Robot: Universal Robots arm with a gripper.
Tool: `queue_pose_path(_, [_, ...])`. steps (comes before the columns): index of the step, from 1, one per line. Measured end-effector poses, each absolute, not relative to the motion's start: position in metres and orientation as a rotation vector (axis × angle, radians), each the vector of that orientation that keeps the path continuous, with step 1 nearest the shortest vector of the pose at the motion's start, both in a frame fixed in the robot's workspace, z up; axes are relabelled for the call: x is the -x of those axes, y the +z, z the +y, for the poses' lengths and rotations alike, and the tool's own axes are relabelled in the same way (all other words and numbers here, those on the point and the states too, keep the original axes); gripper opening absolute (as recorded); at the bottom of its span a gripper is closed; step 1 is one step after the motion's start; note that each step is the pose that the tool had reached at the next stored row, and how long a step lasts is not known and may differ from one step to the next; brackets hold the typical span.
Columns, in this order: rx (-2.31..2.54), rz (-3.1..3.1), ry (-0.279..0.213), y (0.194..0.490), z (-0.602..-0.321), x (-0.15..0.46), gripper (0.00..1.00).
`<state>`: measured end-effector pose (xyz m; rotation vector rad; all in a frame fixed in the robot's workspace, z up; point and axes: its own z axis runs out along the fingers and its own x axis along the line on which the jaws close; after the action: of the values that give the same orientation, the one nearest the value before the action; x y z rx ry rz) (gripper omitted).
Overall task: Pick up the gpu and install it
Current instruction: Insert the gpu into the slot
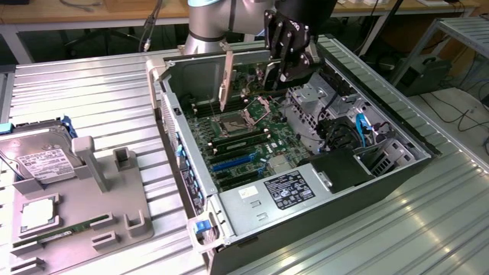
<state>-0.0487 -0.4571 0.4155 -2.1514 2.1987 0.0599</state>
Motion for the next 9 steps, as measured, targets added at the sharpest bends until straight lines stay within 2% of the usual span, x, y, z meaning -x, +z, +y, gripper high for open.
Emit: queue_pose_path(9, [2.137, 2.211, 0.061, 0.400, -0.457, 0.049, 0.28])
